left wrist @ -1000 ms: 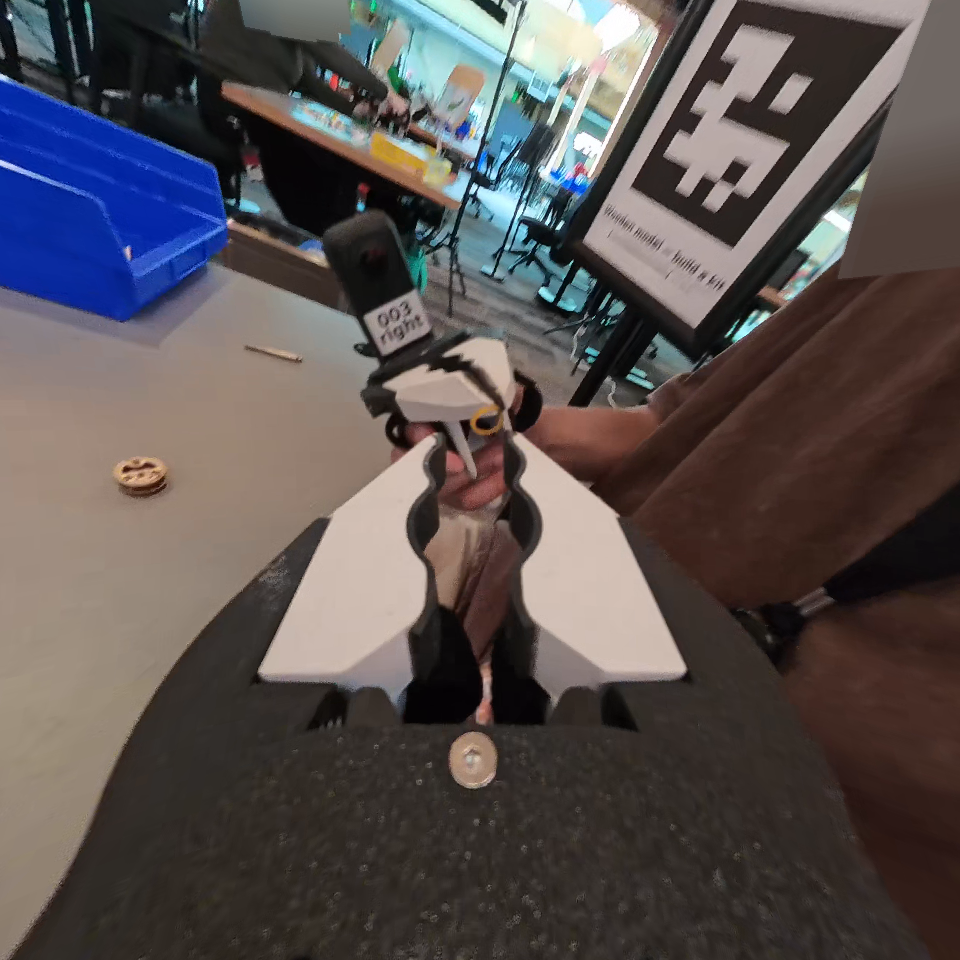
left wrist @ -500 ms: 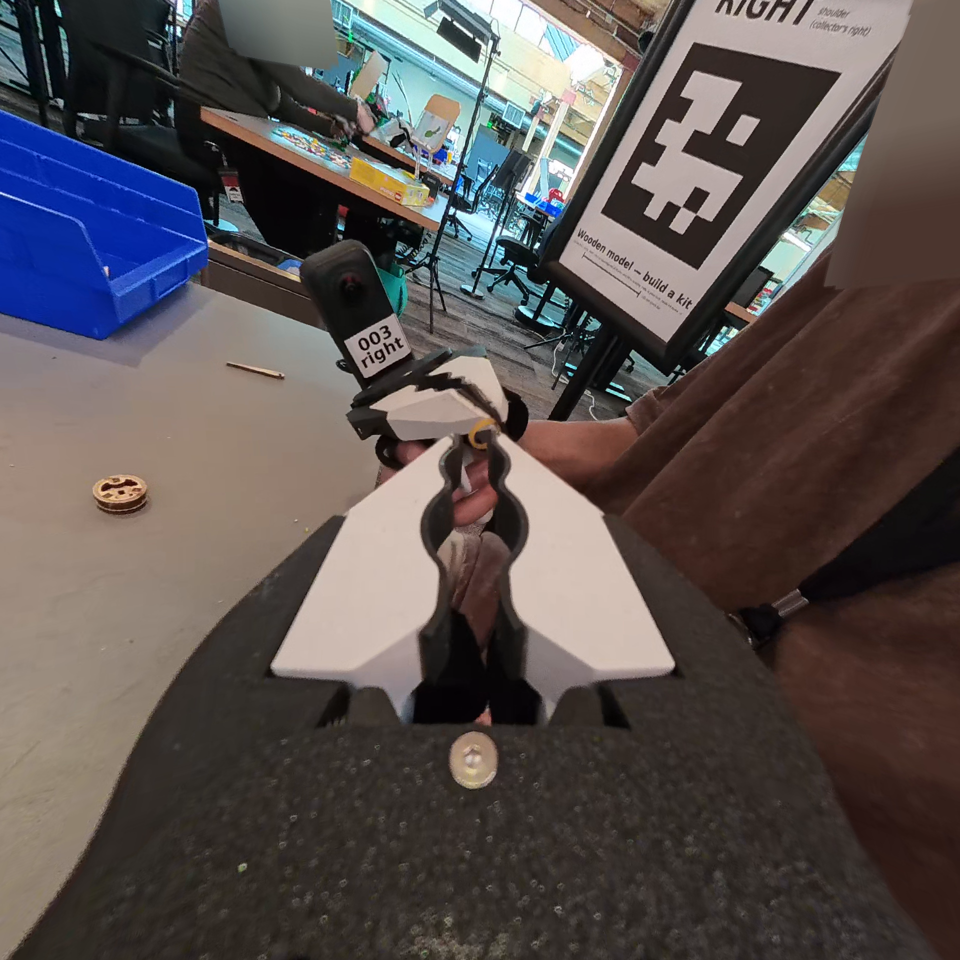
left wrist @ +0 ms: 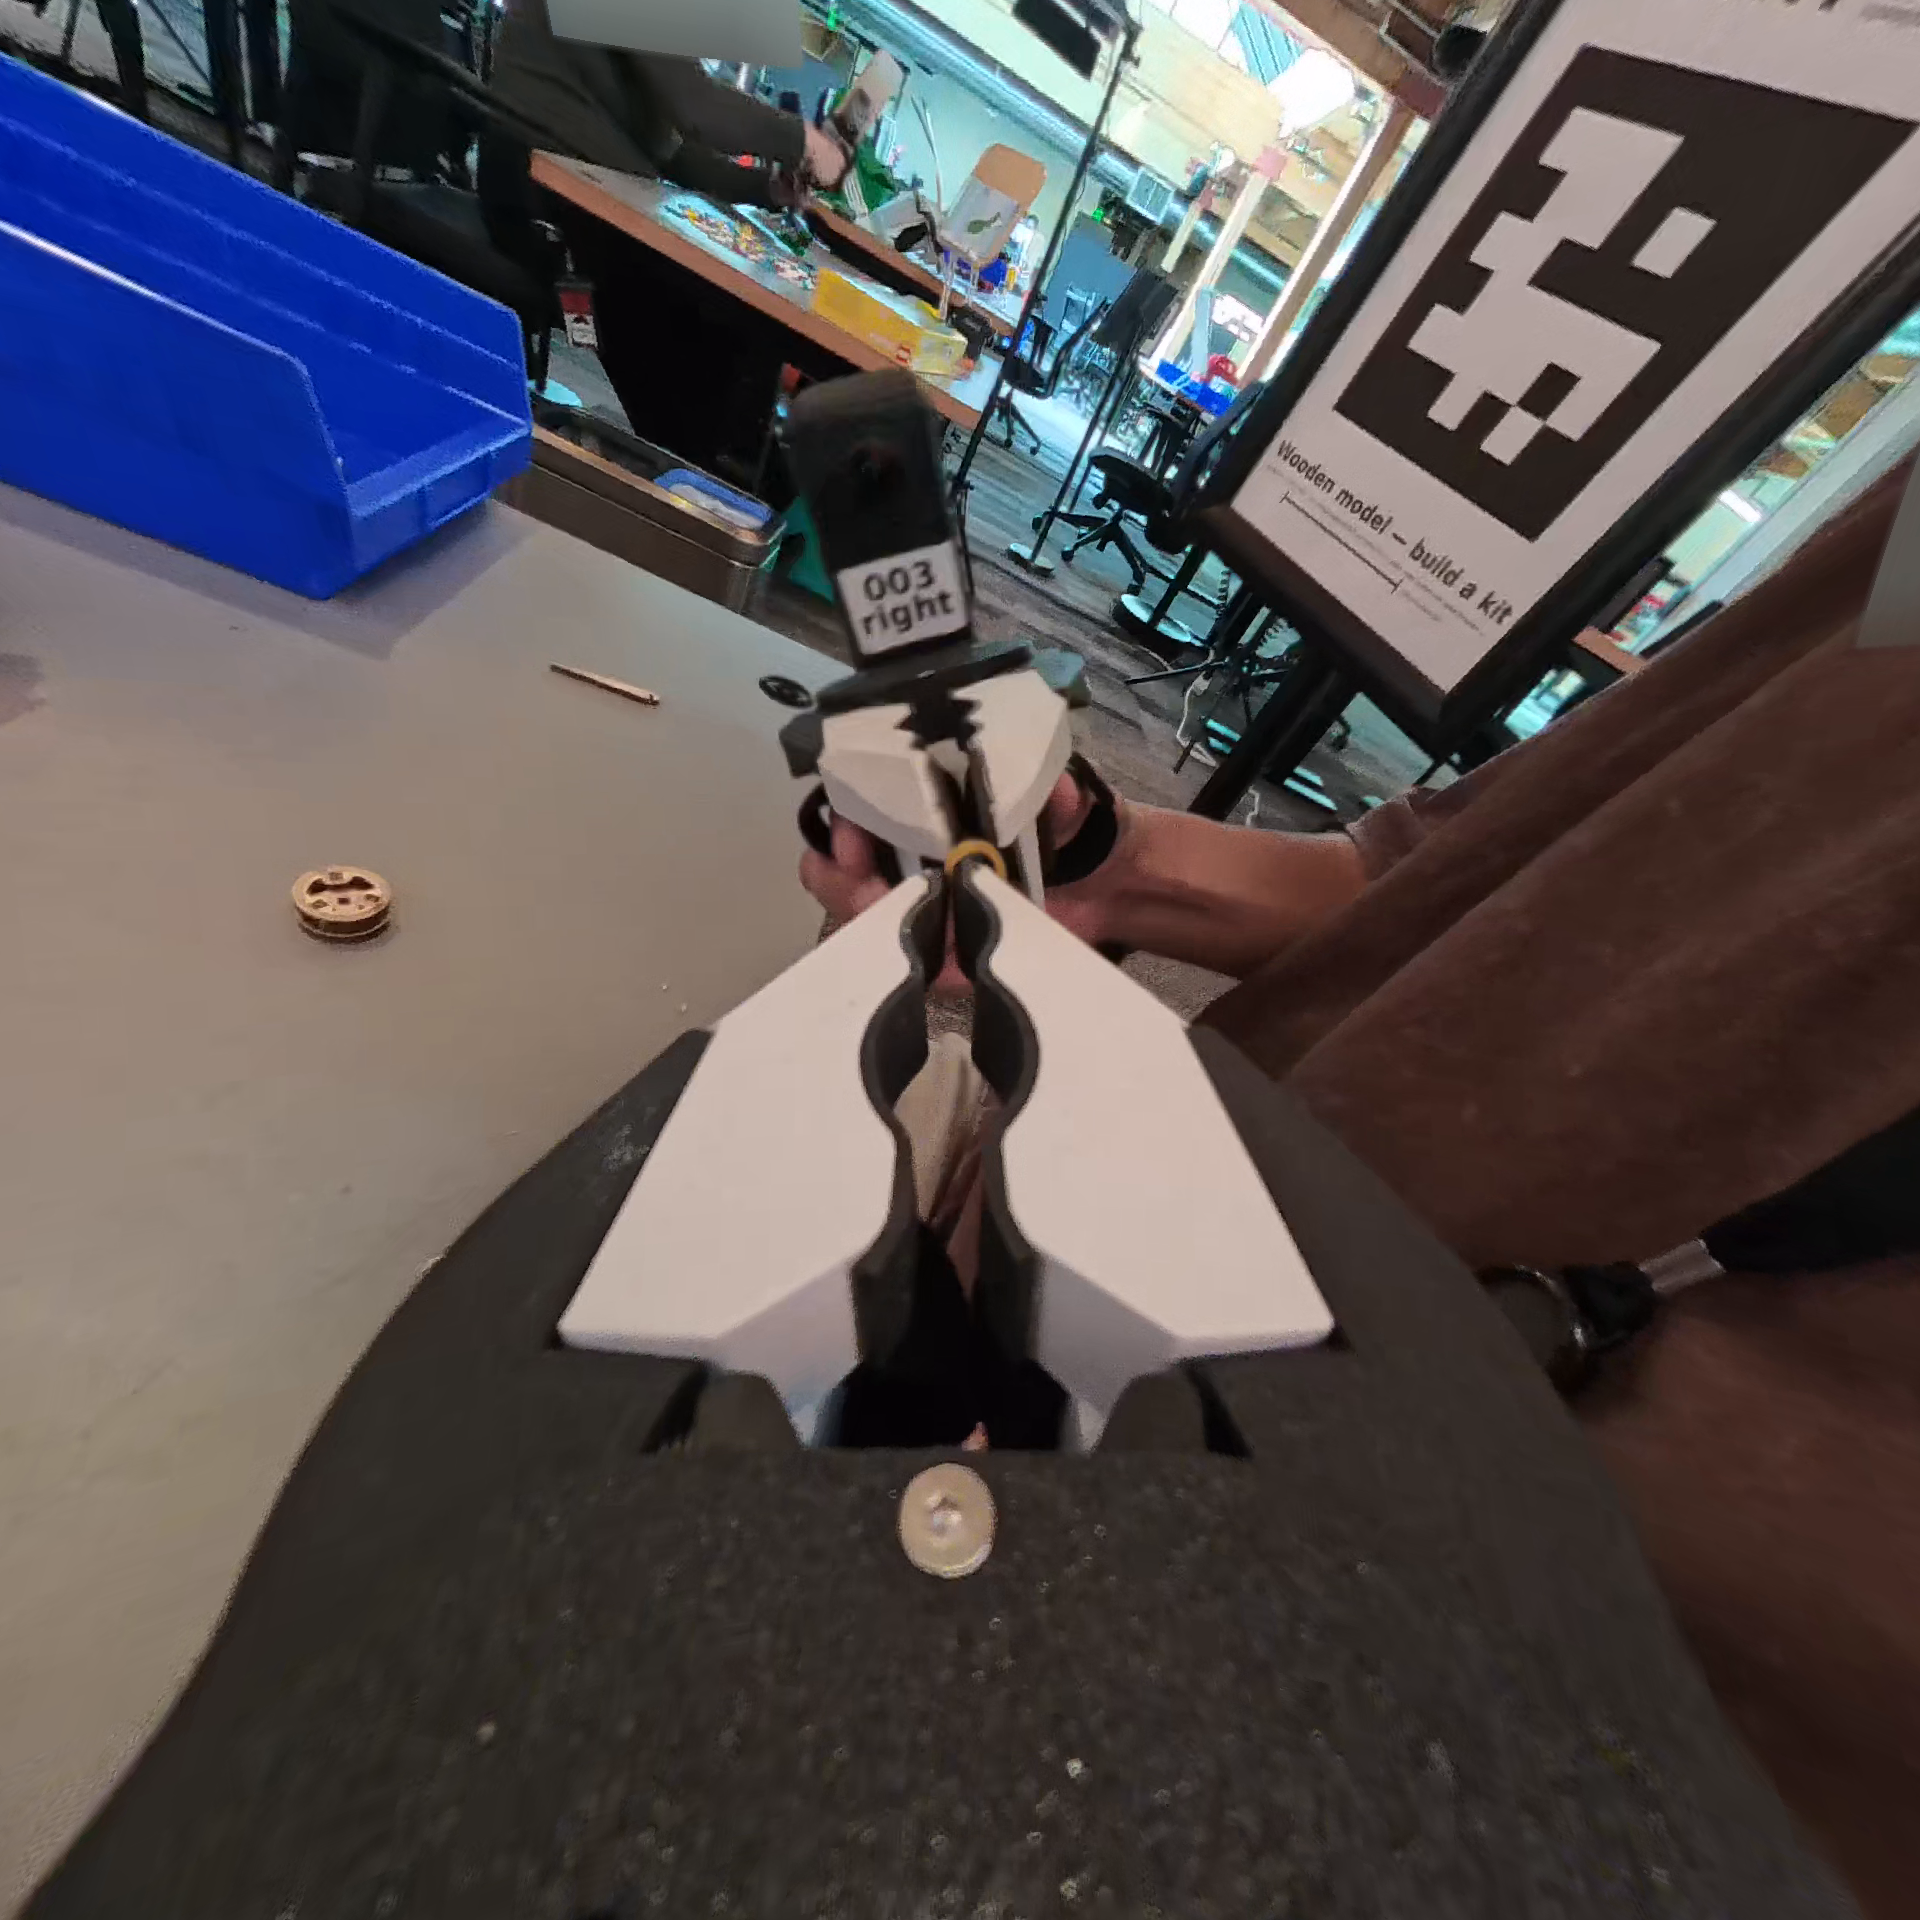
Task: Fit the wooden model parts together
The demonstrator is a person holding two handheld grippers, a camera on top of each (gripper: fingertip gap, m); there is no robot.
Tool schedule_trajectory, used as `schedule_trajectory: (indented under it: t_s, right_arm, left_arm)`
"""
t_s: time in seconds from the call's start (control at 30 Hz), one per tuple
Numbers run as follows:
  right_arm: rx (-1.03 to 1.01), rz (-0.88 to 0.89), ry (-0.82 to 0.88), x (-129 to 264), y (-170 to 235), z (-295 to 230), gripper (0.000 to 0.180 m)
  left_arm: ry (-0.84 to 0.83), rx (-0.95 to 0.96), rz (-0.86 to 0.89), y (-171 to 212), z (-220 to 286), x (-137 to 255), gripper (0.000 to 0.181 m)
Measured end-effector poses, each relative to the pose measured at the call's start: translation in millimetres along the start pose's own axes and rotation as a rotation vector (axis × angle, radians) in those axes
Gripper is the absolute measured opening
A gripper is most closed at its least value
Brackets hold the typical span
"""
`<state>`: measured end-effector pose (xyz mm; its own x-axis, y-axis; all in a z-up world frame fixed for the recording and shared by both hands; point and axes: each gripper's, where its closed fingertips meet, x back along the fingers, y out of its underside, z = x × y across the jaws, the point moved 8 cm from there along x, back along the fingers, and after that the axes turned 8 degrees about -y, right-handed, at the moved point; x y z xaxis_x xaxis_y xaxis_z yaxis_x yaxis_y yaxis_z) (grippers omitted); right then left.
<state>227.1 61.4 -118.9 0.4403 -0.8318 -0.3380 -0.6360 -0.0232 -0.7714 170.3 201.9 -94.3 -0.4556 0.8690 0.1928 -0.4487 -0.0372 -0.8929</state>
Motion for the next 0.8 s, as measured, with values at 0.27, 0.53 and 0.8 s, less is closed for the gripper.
schedule_trajectory:
  t_s: [0.27,0.53,0.8]
  right_arm:
    - [0.12,-0.109,0.193,2,-7,-5,0.012]
    - [0.14,-0.188,0.294,-4,0,1,0.005]
    - [0.095,-0.186,0.357,7,-2,8,0.0]
  left_arm:
    - [-0.063,0.036,-0.013,2,-9,-2,0.0]
    - [-0.119,0.016,-0.046,6,-12,-6,0.0]
    - [-0.171,-0.004,-0.044,7,-18,-5,0.0]
